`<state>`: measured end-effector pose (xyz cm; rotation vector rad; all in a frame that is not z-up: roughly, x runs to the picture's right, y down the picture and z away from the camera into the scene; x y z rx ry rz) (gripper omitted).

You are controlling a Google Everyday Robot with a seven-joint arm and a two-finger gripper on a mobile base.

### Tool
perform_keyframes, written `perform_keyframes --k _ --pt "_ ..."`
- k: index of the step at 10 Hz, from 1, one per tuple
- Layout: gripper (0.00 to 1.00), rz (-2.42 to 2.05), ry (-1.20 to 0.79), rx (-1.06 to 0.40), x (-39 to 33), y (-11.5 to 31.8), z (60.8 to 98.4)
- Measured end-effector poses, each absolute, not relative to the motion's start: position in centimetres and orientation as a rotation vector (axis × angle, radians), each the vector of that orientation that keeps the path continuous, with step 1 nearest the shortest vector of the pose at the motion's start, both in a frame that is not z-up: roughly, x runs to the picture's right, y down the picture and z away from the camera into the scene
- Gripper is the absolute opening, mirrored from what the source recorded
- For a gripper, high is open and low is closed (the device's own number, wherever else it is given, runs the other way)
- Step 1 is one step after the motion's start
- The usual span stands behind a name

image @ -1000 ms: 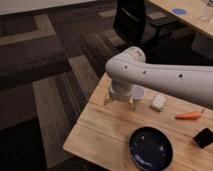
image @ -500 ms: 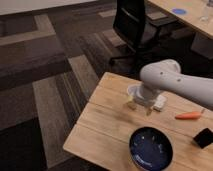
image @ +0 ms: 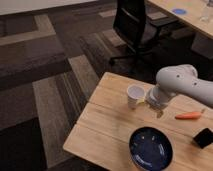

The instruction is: Knock the eraser over

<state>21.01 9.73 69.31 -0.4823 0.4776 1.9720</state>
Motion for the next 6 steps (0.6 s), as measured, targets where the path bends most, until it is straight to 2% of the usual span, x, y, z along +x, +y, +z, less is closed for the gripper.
perform_keyframes --k 2,6 --pt "0.65 1.979 0.496 -0.476 21.8 10.0 69.2" --pt "0.65 2.079 0.584 -0.465 29.8 10.3 68.9"
